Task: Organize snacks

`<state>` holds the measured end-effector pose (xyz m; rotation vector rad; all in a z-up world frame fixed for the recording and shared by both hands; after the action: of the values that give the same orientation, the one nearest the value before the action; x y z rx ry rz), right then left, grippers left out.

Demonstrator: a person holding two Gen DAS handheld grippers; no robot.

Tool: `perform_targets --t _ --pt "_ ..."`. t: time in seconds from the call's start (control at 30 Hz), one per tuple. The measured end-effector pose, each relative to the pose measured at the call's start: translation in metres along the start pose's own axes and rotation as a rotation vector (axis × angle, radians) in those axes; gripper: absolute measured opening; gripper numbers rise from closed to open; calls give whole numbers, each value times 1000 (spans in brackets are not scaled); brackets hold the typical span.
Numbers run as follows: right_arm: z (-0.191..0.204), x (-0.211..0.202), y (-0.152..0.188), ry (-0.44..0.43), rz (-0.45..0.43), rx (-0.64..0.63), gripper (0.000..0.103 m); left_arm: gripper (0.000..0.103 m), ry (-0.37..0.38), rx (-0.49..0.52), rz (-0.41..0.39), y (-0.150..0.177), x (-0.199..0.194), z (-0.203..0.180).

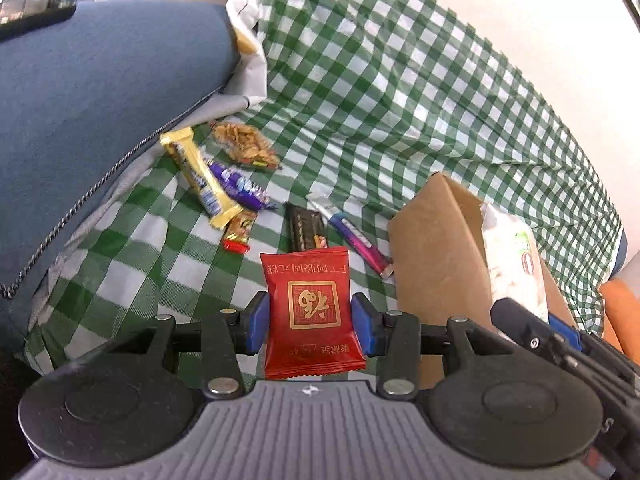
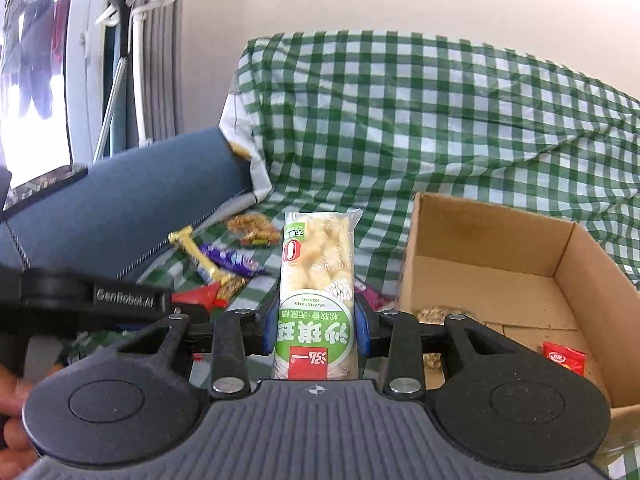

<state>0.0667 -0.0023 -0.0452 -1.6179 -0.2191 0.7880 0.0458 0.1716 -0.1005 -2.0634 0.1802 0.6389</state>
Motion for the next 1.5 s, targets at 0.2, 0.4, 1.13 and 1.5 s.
perform_targets --t 0.2,0.4,1.13,1.5 --pt "-15 -3 -13 11 -42 63 38 49 11 28 -29 -14 -10 -17" --pt "-33 -3 -20 45 -74 116 38 49 28 43 -36 -26 -13 -39" --pt "-121 -11 -33 237 -139 330 38 49 194 189 -90 -76 0 -185" --pt "-184 -19 -22 391 -155 486 38 49 266 246 -93 -79 12 -258"
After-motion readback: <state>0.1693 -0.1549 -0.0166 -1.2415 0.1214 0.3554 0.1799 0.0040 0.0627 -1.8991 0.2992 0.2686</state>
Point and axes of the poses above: each gripper's, at about its wrist camera, not at the fingertips, and x roughly the way its jaws point, z to its left, y to its underside, the point moved 6 cm from there along x, roughly the way its jaws point, and after that the axes turned 5 degrees about -z, right-handed, at the moved point
